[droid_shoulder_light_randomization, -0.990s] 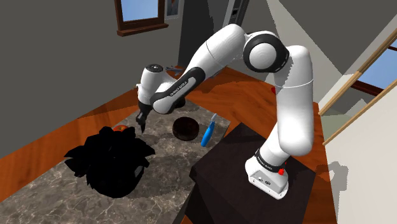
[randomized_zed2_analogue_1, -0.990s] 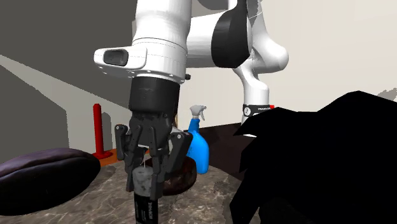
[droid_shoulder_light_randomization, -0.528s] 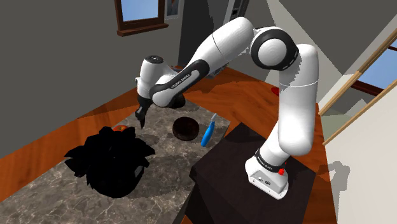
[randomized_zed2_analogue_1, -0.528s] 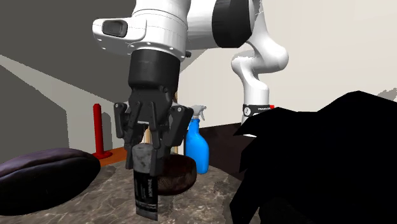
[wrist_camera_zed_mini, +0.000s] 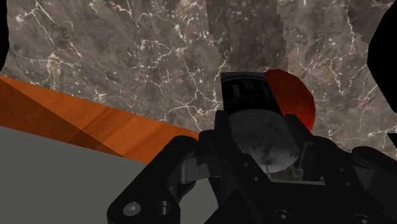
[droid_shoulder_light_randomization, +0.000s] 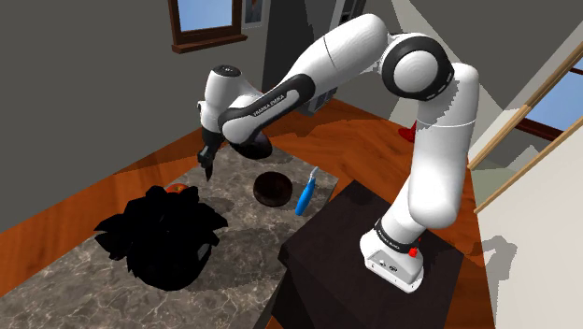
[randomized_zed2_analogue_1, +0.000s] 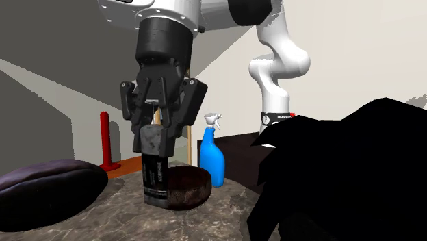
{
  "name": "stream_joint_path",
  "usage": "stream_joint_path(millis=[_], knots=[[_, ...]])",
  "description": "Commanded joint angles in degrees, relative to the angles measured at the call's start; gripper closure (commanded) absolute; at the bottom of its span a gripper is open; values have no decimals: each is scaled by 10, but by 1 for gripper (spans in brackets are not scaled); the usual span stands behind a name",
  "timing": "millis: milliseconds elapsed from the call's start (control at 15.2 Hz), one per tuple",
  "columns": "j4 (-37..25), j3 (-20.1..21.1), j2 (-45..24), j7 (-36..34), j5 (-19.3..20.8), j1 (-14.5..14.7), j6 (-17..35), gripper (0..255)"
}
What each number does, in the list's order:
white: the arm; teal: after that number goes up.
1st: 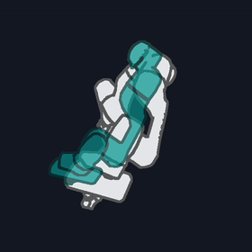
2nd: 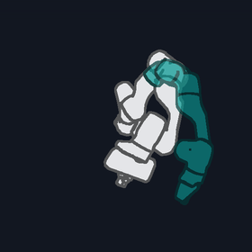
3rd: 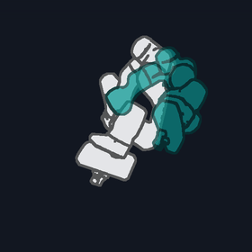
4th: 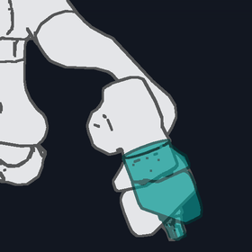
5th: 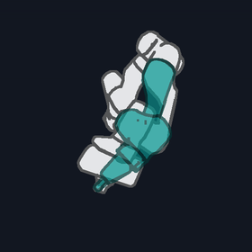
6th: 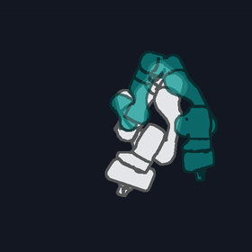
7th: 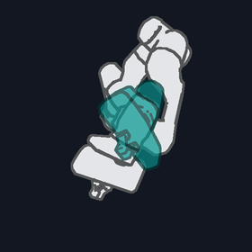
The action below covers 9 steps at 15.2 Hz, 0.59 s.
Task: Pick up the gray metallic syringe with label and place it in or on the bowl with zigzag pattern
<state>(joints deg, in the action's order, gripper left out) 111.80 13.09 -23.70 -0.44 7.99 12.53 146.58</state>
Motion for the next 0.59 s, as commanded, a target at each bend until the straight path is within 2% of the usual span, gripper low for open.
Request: stream_joint_path(millis=[0, 528], knots=[[-1, 2, 7, 1, -3, -1, -8, 255], [185, 13, 139, 107, -70, -78, 48, 255]])
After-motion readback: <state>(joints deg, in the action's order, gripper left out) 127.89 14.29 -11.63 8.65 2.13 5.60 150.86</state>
